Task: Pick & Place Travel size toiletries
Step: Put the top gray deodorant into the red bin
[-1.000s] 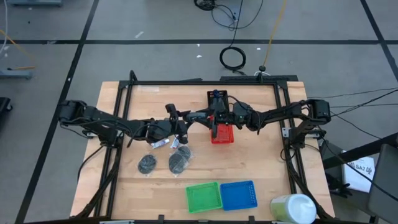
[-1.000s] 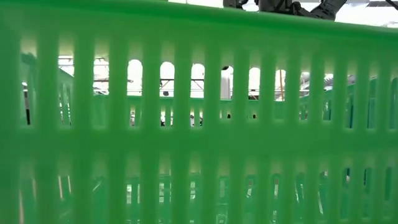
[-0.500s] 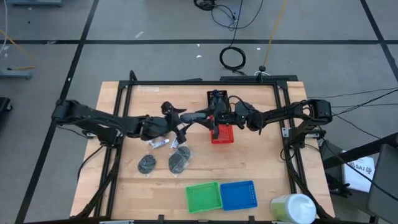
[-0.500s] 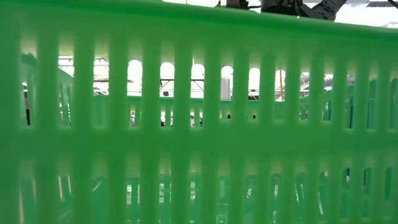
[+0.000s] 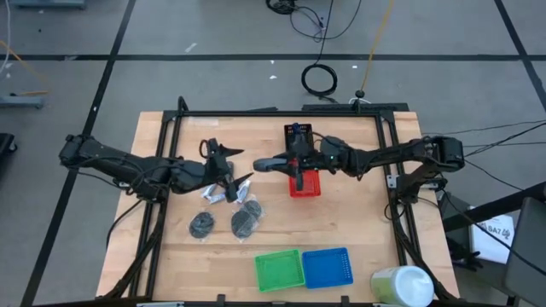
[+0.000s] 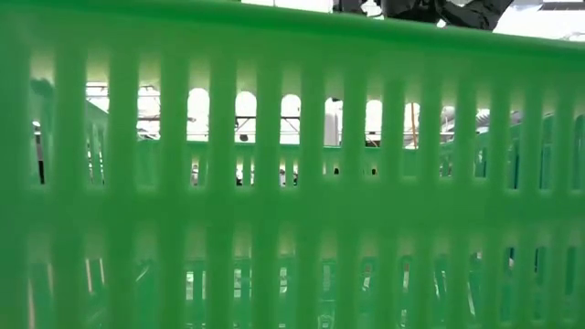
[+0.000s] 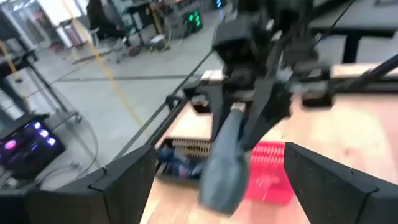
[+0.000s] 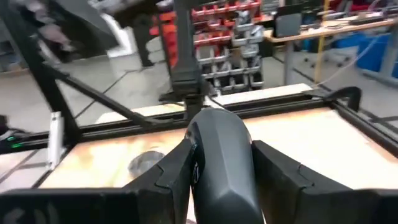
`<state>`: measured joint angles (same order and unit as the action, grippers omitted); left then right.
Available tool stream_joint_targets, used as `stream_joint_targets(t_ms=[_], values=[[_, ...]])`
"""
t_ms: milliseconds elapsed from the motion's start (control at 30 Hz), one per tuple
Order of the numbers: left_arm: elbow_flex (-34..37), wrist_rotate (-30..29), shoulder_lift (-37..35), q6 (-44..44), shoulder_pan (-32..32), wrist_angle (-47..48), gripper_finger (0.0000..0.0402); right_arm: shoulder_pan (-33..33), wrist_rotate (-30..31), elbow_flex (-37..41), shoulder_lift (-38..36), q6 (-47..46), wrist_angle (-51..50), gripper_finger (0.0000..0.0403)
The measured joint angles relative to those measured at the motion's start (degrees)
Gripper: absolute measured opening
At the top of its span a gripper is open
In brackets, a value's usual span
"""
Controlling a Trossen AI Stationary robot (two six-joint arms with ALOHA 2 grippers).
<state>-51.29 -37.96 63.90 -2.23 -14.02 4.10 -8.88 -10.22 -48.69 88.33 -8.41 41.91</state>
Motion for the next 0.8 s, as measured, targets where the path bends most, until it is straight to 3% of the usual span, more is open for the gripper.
stream_joint_targets(t_ms=[133, 567, 700, 800], values=[[0.0, -1.5, -0.2, 1.4, 0.1, 3.1, 0.0323, 0.0, -3.5, -0.2, -4.4, 1.1, -8.8, 0.0129], [0.1, -4.2, -1.3, 9.4, 1.8, 17.2, 0.0238, 0.0, -3.3, -0.2, -18.8, 7.6, -52.8, 0.0129], [0.1, -4.2, -1.4, 11.2, 3.2, 18.4, 0.0216, 0.0, -3.3, -0.1, -18.2, 8.2, -60.5, 0.0129], [0.1, -4.2, -1.4, 11.6, 4.2, 18.4, 0.0202, 0.0, -3.0, -0.1, -16.9, 8.4, -59.7, 0.0128]])
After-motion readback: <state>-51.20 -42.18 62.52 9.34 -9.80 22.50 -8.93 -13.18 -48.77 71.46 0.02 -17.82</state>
